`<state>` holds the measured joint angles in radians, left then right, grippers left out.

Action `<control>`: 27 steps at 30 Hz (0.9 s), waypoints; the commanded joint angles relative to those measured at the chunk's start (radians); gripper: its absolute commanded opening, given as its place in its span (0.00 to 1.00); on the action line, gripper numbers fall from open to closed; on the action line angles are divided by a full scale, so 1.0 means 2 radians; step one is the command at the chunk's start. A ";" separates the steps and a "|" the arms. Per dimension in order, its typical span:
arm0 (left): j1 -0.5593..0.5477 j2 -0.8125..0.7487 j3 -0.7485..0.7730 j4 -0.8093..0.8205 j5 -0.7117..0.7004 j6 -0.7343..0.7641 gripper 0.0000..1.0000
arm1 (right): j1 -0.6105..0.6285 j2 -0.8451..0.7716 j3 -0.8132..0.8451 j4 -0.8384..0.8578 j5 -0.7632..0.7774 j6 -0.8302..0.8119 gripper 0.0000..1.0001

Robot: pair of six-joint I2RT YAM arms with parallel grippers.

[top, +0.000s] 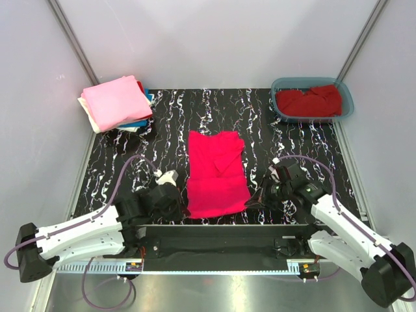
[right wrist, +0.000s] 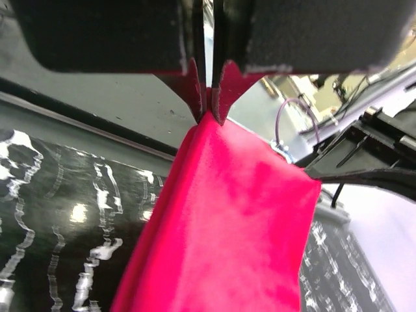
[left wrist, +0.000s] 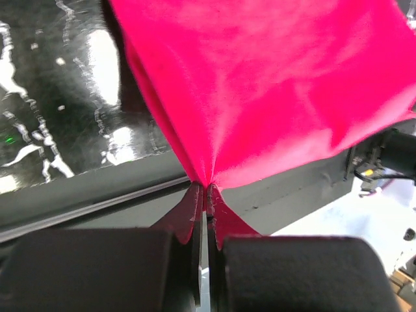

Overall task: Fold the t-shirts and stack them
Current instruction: Fold the tshirt

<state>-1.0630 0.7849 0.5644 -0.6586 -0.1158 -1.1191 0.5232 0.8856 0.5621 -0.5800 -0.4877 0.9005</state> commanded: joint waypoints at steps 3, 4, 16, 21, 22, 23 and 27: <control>-0.004 0.020 0.067 -0.054 -0.052 0.000 0.00 | 0.004 0.010 0.054 -0.060 0.067 0.010 0.00; -0.003 0.026 0.079 -0.060 -0.063 0.006 0.00 | 0.003 0.019 0.064 -0.066 0.075 -0.002 0.00; 0.079 0.123 0.216 -0.088 -0.062 0.111 0.00 | -0.001 0.141 0.240 -0.126 0.172 -0.086 0.00; 0.131 0.151 0.249 -0.082 -0.036 0.155 0.00 | -0.016 0.187 0.299 -0.136 0.183 -0.109 0.00; 0.138 0.157 0.259 -0.083 -0.028 0.160 0.00 | -0.021 0.194 0.305 -0.136 0.180 -0.117 0.00; 0.144 0.165 0.264 -0.080 -0.023 0.171 0.00 | -0.030 0.200 0.317 -0.136 0.175 -0.120 0.00; 0.178 0.189 0.282 -0.075 -0.003 0.193 0.00 | -0.051 0.234 0.344 -0.137 0.164 -0.132 0.00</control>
<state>-0.7452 1.1404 1.0740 -0.8276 -0.1616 -0.8108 0.4561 1.3239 1.1831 -0.8375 -0.1787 0.6876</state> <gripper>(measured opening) 0.016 0.019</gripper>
